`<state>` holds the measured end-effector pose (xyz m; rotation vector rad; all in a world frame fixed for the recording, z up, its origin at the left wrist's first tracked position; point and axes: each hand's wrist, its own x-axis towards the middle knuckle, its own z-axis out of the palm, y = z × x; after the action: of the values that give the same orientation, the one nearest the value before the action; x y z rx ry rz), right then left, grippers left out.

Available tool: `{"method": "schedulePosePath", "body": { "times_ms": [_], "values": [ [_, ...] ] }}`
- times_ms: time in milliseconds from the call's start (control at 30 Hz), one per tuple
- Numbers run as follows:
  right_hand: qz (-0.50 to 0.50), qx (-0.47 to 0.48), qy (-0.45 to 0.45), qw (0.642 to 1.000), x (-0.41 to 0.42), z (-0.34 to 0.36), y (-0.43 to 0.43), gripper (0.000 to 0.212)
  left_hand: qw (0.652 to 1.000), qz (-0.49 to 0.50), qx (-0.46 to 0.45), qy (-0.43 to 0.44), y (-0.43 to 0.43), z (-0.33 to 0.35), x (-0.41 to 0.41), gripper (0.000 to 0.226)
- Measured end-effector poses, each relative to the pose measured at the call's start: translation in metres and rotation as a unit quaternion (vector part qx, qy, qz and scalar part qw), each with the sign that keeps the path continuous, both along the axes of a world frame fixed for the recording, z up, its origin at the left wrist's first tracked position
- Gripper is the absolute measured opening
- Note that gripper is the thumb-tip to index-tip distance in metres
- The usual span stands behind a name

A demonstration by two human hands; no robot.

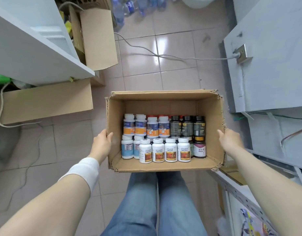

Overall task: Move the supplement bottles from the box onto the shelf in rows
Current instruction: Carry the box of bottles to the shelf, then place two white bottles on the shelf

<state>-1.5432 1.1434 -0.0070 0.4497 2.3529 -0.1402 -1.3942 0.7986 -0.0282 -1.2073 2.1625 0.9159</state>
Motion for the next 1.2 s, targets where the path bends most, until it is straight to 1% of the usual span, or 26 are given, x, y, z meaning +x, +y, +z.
{"method": "schedulePosePath", "body": {
  "times_ms": [233, 467, 567, 667, 767, 833, 867, 933, 967, 1000, 1067, 1133, 1200],
  "values": [
    [0.000, -0.010, -0.022, 1.000, -0.039, -0.032, 0.001, 0.043, 0.999, 0.024, -0.014, -0.017, 0.012, -0.025, -0.021, 0.029],
    [0.014, -0.014, -0.004, 1.000, -0.052, -0.054, 0.004, 0.044, 0.999, 0.030, -0.030, -0.034, 0.013, -0.038, -0.036, 0.032],
    [-0.001, -0.017, 0.004, 1.000, -0.048, -0.058, 0.004, 0.044, 0.998, 0.042, -0.038, -0.026, 0.017, -0.038, -0.036, 0.032],
    [-0.022, -0.027, 0.005, 0.999, -0.046, -0.056, 0.000, 0.043, 0.995, 0.088, -0.036, -0.021, 0.025, -0.040, -0.035, 0.036],
    [-0.030, -0.050, -0.006, 0.998, -0.043, -0.047, 0.000, 0.044, 0.985, 0.171, -0.010, -0.018, 0.039, -0.037, -0.038, 0.045],
    [-0.022, -0.076, 0.017, 0.997, -0.033, -0.040, 0.002, 0.048, 0.979, 0.199, -0.040, 0.006, 0.054, -0.028, -0.043, 0.050],
    [-0.007, -0.088, 0.048, 0.995, -0.025, -0.034, 0.002, 0.054, 0.979, 0.189, -0.072, 0.022, 0.062, -0.021, -0.046, 0.051],
    [0.046, -0.117, 0.113, 0.986, -0.006, -0.019, -0.003, 0.064, 0.985, 0.109, -0.129, 0.047, 0.082, -0.006, -0.053, 0.055],
    [0.074, -0.134, 0.125, 0.980, 0.003, -0.012, -0.006, 0.066, 0.988, 0.047, -0.134, 0.058, 0.092, -0.002, -0.056, 0.057],
    [0.101, -0.149, 0.121, 0.976, 0.013, -0.008, -0.010, 0.067, 0.991, -0.015, -0.114, 0.067, 0.103, -0.002, -0.060, 0.058],
    [0.132, -0.170, 0.074, 0.974, 0.027, -0.012, -0.015, 0.065, 0.992, -0.106, -0.021, 0.065, 0.121, -0.008, -0.071, 0.054],
    [0.111, -0.171, -0.005, 0.979, 0.035, -0.030, -0.018, 0.066, 0.984, -0.166, 0.062, 0.030, 0.134, -0.025, -0.083, 0.048],
    [0.093, -0.151, -0.072, 0.981, 0.036, -0.054, -0.019, 0.069, 0.965, -0.256, 0.063, -0.005, 0.141, -0.049, -0.095, 0.047]
  ]
}}
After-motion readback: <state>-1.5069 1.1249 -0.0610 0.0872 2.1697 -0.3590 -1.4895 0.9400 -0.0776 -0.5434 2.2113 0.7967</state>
